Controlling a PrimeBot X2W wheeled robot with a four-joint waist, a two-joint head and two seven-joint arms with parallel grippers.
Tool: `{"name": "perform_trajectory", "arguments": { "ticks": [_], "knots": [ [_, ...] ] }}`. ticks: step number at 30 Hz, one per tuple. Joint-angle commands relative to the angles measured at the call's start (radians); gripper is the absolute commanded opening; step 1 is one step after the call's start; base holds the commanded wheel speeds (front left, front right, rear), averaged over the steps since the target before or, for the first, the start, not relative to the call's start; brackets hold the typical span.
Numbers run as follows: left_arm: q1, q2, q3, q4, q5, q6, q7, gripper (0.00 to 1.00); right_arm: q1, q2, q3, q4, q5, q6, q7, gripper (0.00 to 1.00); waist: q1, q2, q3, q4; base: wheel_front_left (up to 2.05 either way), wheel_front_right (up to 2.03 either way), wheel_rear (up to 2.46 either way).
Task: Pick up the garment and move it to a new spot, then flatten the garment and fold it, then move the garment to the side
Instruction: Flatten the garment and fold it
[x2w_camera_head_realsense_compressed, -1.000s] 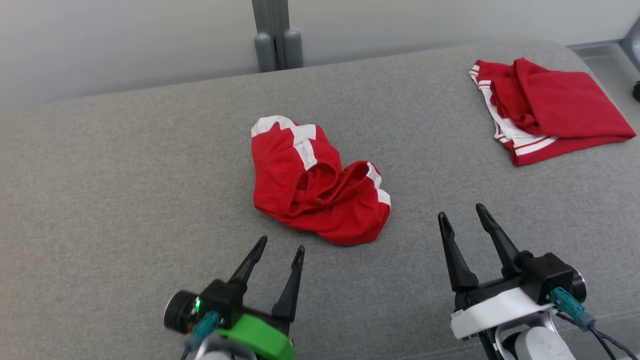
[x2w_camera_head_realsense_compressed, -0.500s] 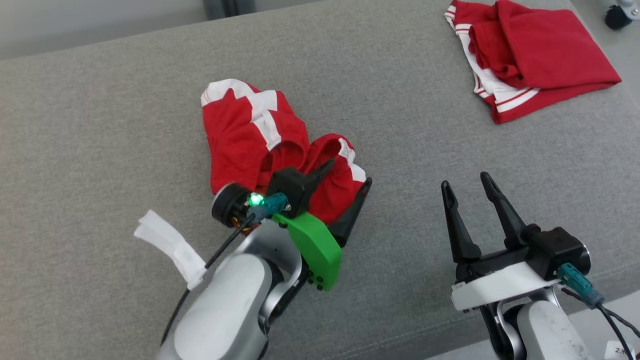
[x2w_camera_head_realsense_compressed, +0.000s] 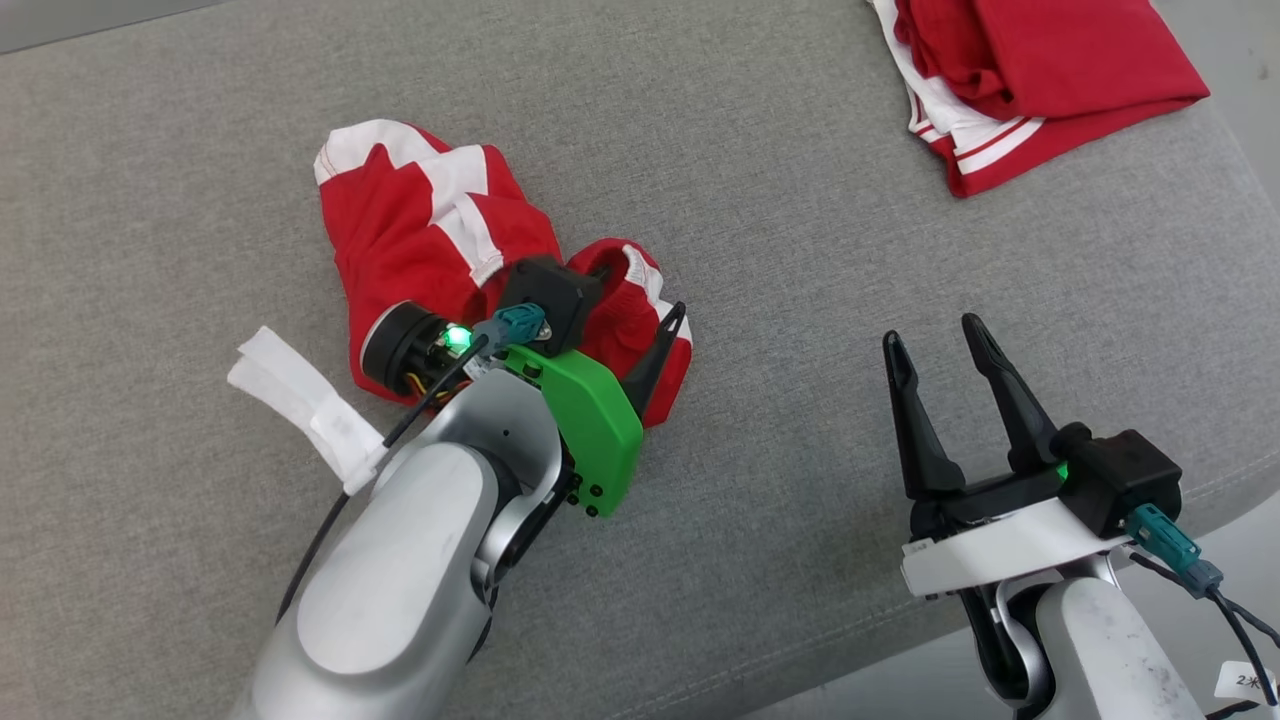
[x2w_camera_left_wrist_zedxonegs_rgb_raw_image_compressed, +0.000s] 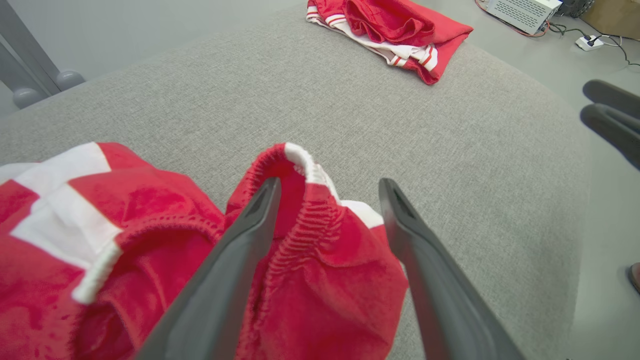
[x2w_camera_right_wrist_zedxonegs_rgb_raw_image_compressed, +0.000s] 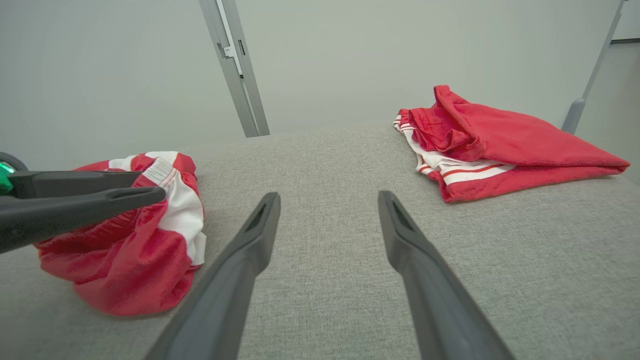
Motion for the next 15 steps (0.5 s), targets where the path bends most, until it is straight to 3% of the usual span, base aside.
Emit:
{"name": "perform_trajectory", "arguments": {
  "ticks": [1,3,4,5,7,9,15],
  "knots": [
    [-0.021,0.01,0.006,-0.004,-0.006,0.005,0.009,1.0,-0.014,-0.001,0.001,-0.004,0.007,-0.002,0.0,1.0,0.0,0.0,0.013,-0.009,0.0,0.0,0.0],
    [-0.03,0.018,0.008,-0.01,-0.008,0.007,0.025,1.0,-0.022,-0.001,0.004,-0.005,0.016,-0.001,0.0,1.0,0.0,0.0,0.023,-0.014,0.0,0.0,0.0],
    [-0.032,0.02,0.009,-0.012,-0.009,0.008,0.026,0.84,-0.023,-0.001,0.004,-0.005,0.016,-0.002,0.0,1.0,0.0,0.0,0.025,-0.016,0.0,0.0,0.0],
    [-0.035,0.018,0.01,-0.015,-0.011,0.01,0.027,0.77,-0.023,-0.001,0.004,-0.005,0.017,-0.002,0.0,1.0,0.0,0.0,0.027,-0.017,0.0,0.0,0.0],
    [-0.042,0.016,0.013,-0.019,-0.015,0.014,0.029,0.49,-0.028,-0.001,0.003,-0.002,0.02,-0.002,0.0,1.0,0.0,0.0,0.028,-0.02,0.0,0.0,0.0],
    [-0.045,0.018,0.014,-0.02,-0.017,0.015,0.034,0.0,-0.031,-0.001,0.004,0.001,0.023,-0.002,0.0,1.0,0.0,0.0,0.027,-0.023,0.0,0.0,0.0],
    [-0.056,0.022,0.026,-0.014,-0.039,0.019,0.038,0.0,-0.034,-0.001,0.007,0.008,0.03,-0.002,0.0,1.0,0.0,0.0,0.008,-0.038,0.0,0.0,0.0]
  ]
}}
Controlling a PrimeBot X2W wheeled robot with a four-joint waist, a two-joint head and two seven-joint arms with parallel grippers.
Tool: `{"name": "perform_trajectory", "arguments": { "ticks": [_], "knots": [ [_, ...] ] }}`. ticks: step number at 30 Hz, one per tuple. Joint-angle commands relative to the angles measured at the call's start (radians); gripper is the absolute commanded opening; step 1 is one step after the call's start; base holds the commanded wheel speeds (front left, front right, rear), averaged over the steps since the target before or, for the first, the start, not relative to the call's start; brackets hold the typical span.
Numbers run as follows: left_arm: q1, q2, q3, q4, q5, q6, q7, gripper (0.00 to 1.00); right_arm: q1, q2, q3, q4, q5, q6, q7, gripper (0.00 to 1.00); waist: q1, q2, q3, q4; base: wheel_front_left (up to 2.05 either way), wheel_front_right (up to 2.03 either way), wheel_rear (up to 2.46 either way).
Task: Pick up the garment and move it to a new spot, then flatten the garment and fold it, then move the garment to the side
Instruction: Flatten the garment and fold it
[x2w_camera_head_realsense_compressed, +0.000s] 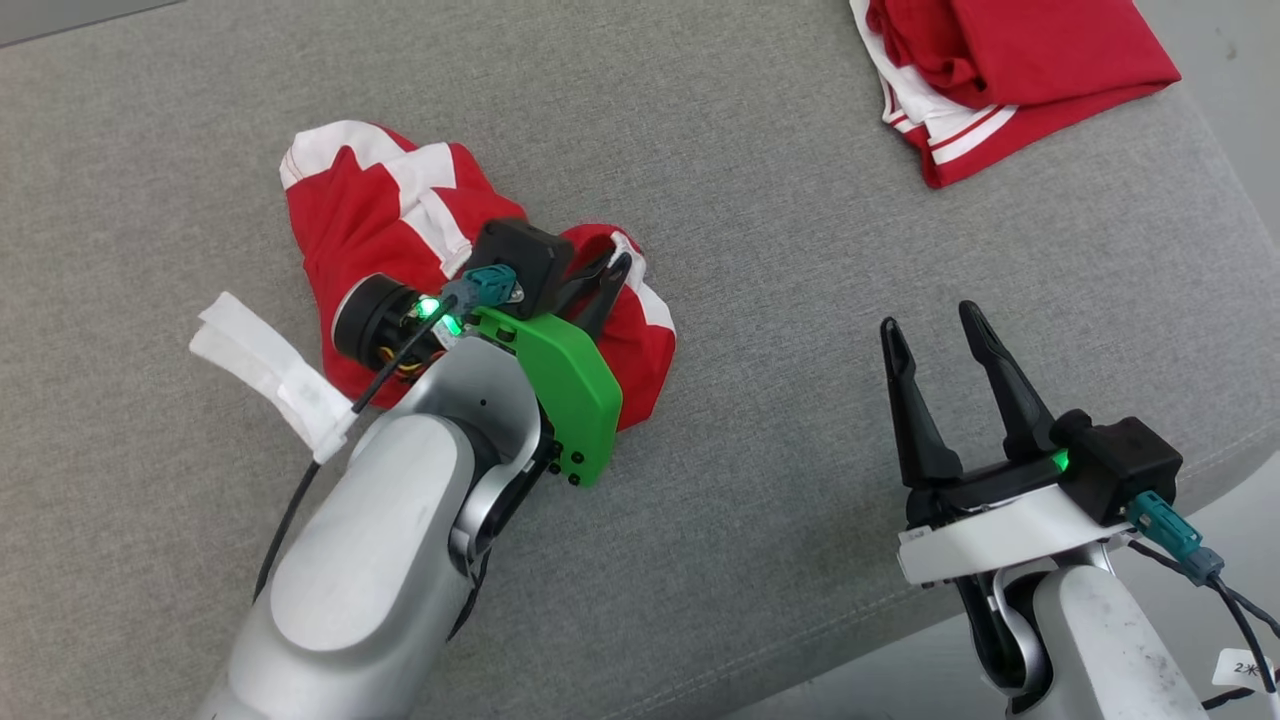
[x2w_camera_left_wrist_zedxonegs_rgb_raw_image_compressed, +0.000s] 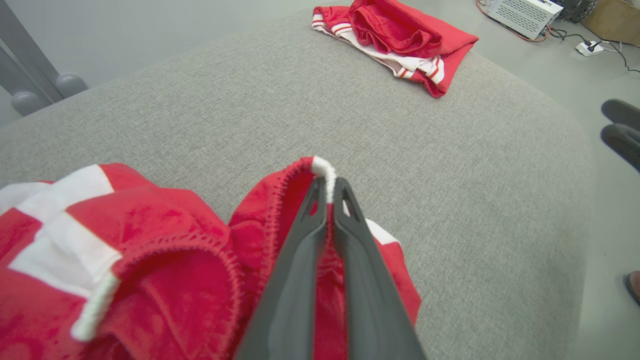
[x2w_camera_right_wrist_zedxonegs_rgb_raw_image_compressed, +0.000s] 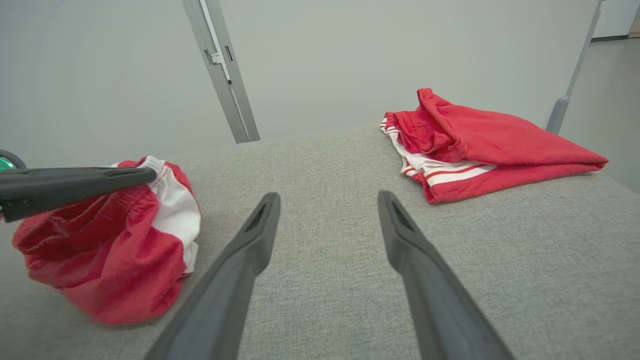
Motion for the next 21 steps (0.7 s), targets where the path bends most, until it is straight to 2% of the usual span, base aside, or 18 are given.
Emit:
{"name": "perform_trajectory", "arguments": {
  "ticks": [1,5,13,17,21],
  "knots": [
    [-0.021,0.003,0.005,-0.003,-0.019,-0.001,-0.004,0.0,-0.009,-0.001,0.0,0.003,0.005,-0.002,0.0,1.0,0.0,-0.0001,-0.012,-0.007,0.0,0.0,0.0],
    [-0.05,0.005,0.012,-0.019,-0.041,-0.013,-0.002,0.0,-0.001,-0.001,-0.001,0.006,0.009,-0.002,0.0,1.0,0.0,-0.0001,-0.037,-0.015,0.0,0.0,0.0],
    [-0.228,0.044,0.025,-0.082,-0.069,-0.037,0.016,0.0,0.025,-0.001,0.005,0.013,0.006,-0.002,0.0,1.0,0.0,-0.0001,-0.115,-0.022,0.0,0.0,0.0],
    [-0.305,0.068,0.035,-0.126,-0.108,-0.042,0.051,0.0,0.034,-0.001,0.003,0.017,-0.004,-0.002,0.0,1.0,0.0,-0.0001,-0.153,-0.012,0.0,0.0,0.0],
    [-0.292,0.095,0.072,-0.198,-0.188,-0.038,0.109,0.0,0.047,-0.001,-0.004,0.014,-0.02,-0.001,0.0,1.0,0.0,-0.0001,-0.176,0.015,0.0,0.0,0.0]
  ]
}}
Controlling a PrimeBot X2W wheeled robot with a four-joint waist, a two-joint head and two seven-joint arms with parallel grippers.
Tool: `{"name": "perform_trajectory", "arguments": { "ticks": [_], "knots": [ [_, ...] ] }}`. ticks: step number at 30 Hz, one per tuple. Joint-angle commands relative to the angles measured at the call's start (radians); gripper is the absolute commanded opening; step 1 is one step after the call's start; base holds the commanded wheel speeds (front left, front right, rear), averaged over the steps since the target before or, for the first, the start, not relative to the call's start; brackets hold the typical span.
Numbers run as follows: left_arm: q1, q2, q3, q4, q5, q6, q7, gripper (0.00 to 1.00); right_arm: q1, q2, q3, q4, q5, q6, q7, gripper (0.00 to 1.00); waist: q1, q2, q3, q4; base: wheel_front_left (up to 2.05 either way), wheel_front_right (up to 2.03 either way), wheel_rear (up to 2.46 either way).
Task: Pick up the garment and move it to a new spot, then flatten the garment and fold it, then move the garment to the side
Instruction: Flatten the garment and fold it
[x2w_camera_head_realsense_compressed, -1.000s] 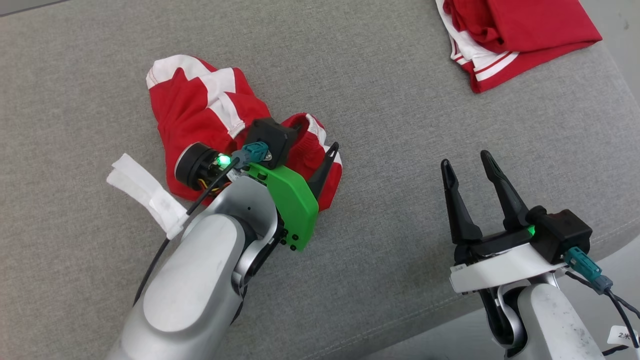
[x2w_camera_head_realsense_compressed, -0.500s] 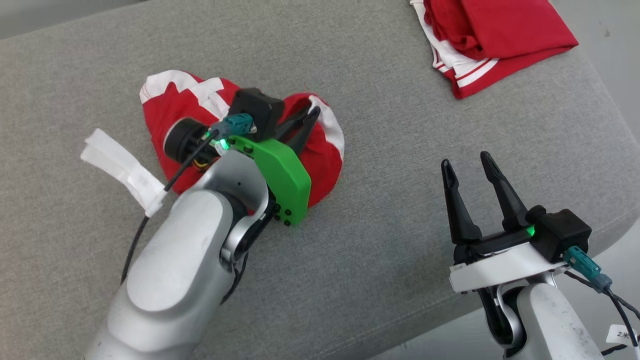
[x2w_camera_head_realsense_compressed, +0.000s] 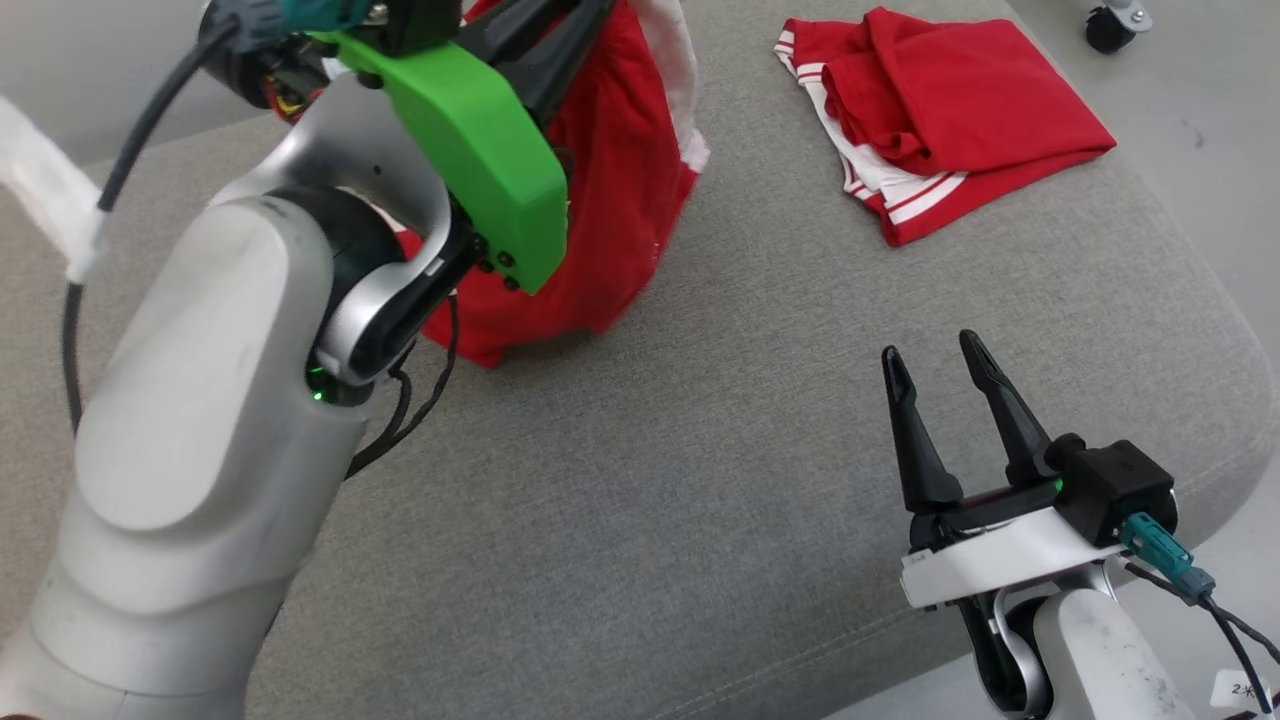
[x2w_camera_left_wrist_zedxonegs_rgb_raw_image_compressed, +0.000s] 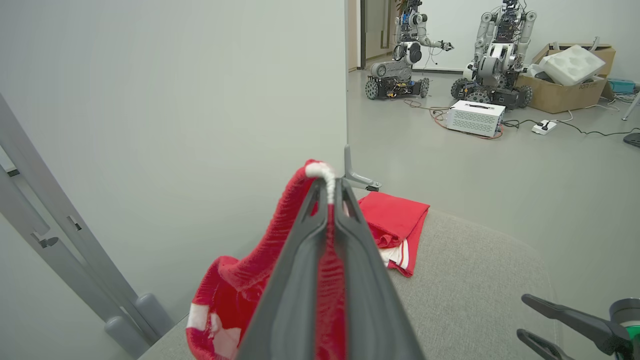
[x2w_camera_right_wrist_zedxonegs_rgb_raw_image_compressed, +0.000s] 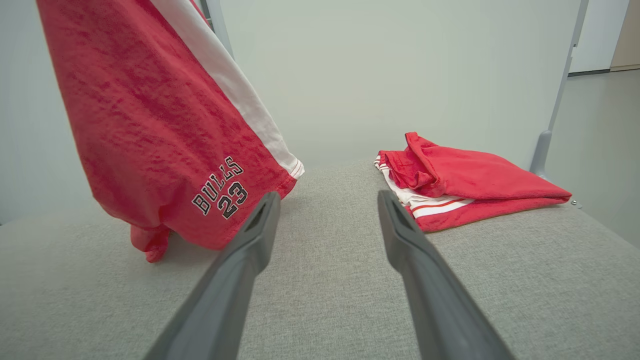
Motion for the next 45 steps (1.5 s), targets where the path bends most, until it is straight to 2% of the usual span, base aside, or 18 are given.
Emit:
{"name": "perform_trajectory", "arguments": {
  "ticks": [1,4,8,12,18,23,28,32,37,38,39,40,41,44,45],
  "knots": [
    [0.043,0.029,0.018,-0.03,-0.021,0.011,0.016,0.0,0.015,-0.001,-0.006,-0.003,-0.011,-0.001,0.0,1.0,0.0,0.0,-0.02,0.034,0.0,0.0,0.0],
    [0.139,0.074,0.044,-0.099,-0.046,0.035,0.037,0.0,0.017,-0.001,-0.012,-0.009,-0.026,-0.001,0.0,1.0,0.0,0.0,-0.016,0.07,0.0,0.0,0.0],
    [0.345,0.163,0.087,-0.181,-0.043,0.09,0.02,0.0,0.024,-0.001,-0.024,-0.016,-0.036,-0.002,0.0,1.0,0.0,0.0,0.0,0.12,0.0,0.0,0.0],
    [0.557,0.23,0.124,-0.187,-0.05,0.128,-0.026,0.0,0.033,-0.001,-0.021,-0.02,0.035,-0.002,0.0,1.0,0.0,0.0,0.022,0.183,0.0,0.0,0.0],
    [0.7,0.223,0.147,-0.09,-0.052,0.145,-0.142,0.0,0.026,-0.058,0.001,0.024,0.112,-0.001,0.0,1.0,0.0,0.0,0.035,0.263,0.0,0.0,0.0],
    [0.715,0.196,0.14,0.023,-0.045,0.132,-0.215,0.0,-0.014,-0.126,0.087,0.123,0.292,-0.001,0.0,1.0,0.0,0.0,0.028,0.303,0.0,0.0,0.0],
    [0.687,0.184,0.129,0.099,-0.038,0.116,-0.248,0.0,-0.117,-0.258,0.284,0.246,0.56,-0.001,0.008,1.0,0.0,0.0,0.02,0.325,0.0,0.0,0.0],
    [0.669,0.171,0.117,0.133,-0.032,0.108,-0.262,0.0,-0.193,-0.342,0.399,0.263,0.793,-0.001,0.09,1.0,0.0,0.0,0.019,0.337,0.0,0.0,0.0],
    [0.649,0.153,0.094,0.16,-0.021,0.098,-0.275,0.0,-0.243,-0.401,0.479,0.243,1.002,-0.001,0.17,1.0,0.0,0.0,0.024,0.355,0.0,0.0,0.0],
    [0.646,0.149,0.089,0.167,-0.019,0.096,-0.278,0.0,-0.248,-0.41,0.493,0.242,1.032,-0.001,0.181,0.97,0.0,0.0,0.024,0.359,0.0,0.0,0.0],
    [0.643,0.145,0.086,0.172,-0.018,0.096,-0.28,0.0,-0.254,-0.42,0.506,0.239,1.051,-0.001,0.188,0.8,0.0,0.0,0.025,0.361,0.0,0.0,0.0],
    [0.64,0.142,0.083,0.178,-0.017,0.093,-0.283,0.0,-0.26,-0.429,0.52,0.233,1.068,-0.001,0.188,0.53,0.0,0.0,0.025,0.364,0.0,0.0,0.0],
    [0.639,0.141,0.081,0.182,-0.017,0.091,-0.286,0.0,-0.262,-0.435,0.53,0.232,1.079,-0.001,0.186,0.44,0.0,0.0,0.024,0.365,0.0,0.0,0.0],
    [0.635,0.139,0.075,0.194,-0.014,0.089,-0.293,0.0,-0.271,-0.462,0.566,0.222,1.101,-0.001,0.162,0.0,0.0,0.0,0.021,0.369,0.0,0.0,0.0],
    [0.635,0.139,0.074,0.198,-0.014,0.087,-0.296,0.0,-0.274,-0.471,0.575,0.219,1.101,-0.001,0.151,0.0,0.0,0.0,0.019,0.369,0.0,0.0,0.0]
  ]
}}
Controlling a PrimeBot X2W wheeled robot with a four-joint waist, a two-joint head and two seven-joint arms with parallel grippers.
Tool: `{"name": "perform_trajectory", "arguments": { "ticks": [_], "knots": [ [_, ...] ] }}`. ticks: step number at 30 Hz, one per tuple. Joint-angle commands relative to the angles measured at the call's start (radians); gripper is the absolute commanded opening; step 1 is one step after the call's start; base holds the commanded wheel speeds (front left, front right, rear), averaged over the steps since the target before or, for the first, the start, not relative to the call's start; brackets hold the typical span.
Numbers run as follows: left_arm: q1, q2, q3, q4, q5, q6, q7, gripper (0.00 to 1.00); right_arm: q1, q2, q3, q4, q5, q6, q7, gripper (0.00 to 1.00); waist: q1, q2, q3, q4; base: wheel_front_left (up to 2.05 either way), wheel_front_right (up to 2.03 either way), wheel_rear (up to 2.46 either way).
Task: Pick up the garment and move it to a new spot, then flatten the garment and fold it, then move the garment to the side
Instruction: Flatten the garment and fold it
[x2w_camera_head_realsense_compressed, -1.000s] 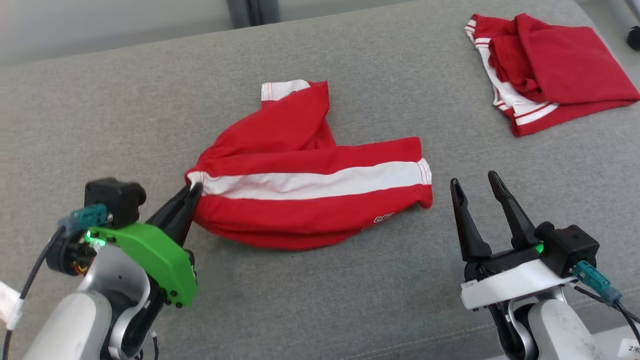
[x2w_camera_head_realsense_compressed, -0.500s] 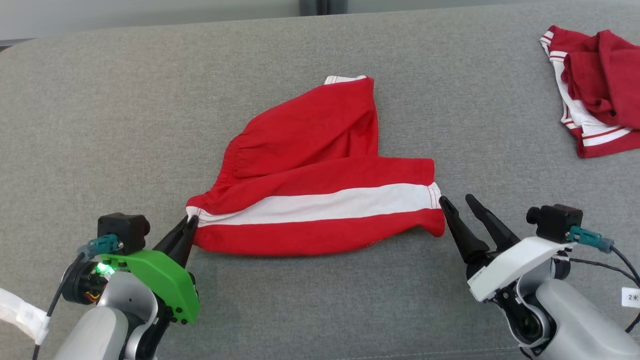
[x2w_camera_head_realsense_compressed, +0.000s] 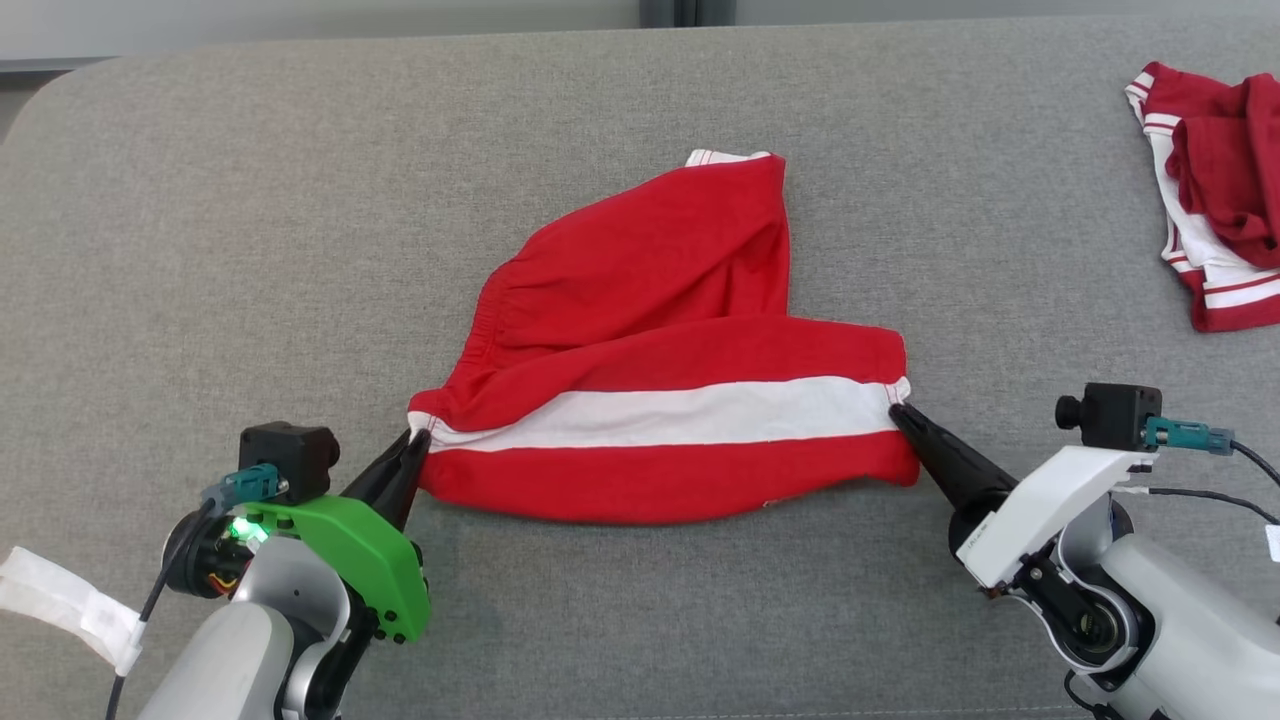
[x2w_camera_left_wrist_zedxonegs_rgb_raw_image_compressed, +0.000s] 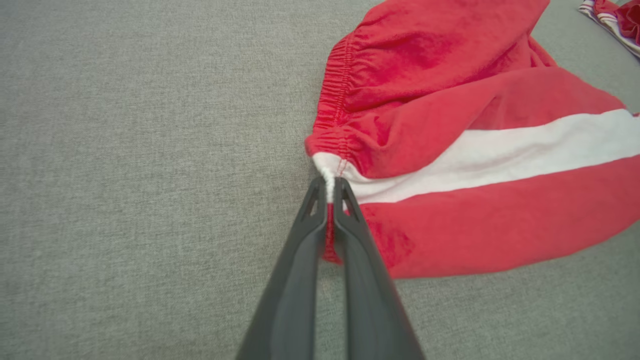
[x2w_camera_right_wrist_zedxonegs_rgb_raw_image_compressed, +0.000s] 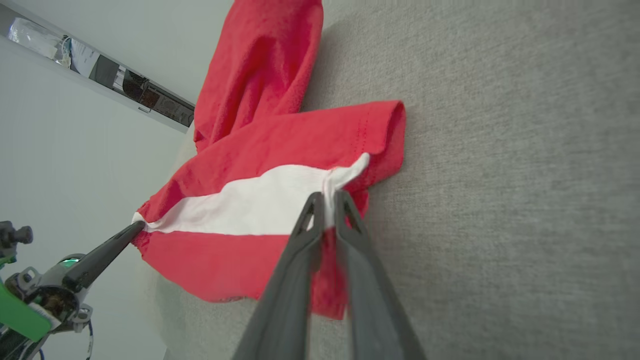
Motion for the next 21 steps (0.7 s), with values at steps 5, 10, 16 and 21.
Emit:
{"name": "perform_trajectory", "arguments": {
  "ticks": [5,10,16,21],
  "knots": [
    [-0.016,0.006,-0.002,0.013,0.01,-0.008,-0.015,0.0,-0.022,-0.05,0.056,-0.025,0.014,0.0,-0.058,0.0,0.0,0.0,-0.018,-0.009,0.0,0.0,0.0],
    [-0.046,0.013,0.015,-0.043,-0.004,-0.016,-0.029,0.0,-0.068,-0.112,0.066,-0.088,0.0,0.0,-0.125,0.0,0.0,0.0,-0.018,-0.029,0.0,0.0,0.0],
    [-0.181,0.028,0.067,-0.214,-0.1,-0.051,0.037,0.0,-0.196,-0.217,-0.044,-0.179,-0.05,0.0,-0.158,0.0,0.0,0.0,0.046,-0.06,0.0,0.0,0.0],
    [-0.421,0.041,0.081,-0.305,-0.139,-0.064,0.158,0.0,-0.397,-0.285,-0.14,-0.19,-0.115,0.0,-0.159,0.0,0.0,0.0,0.158,-0.088,0.0,0.0,0.0]
  ]
}}
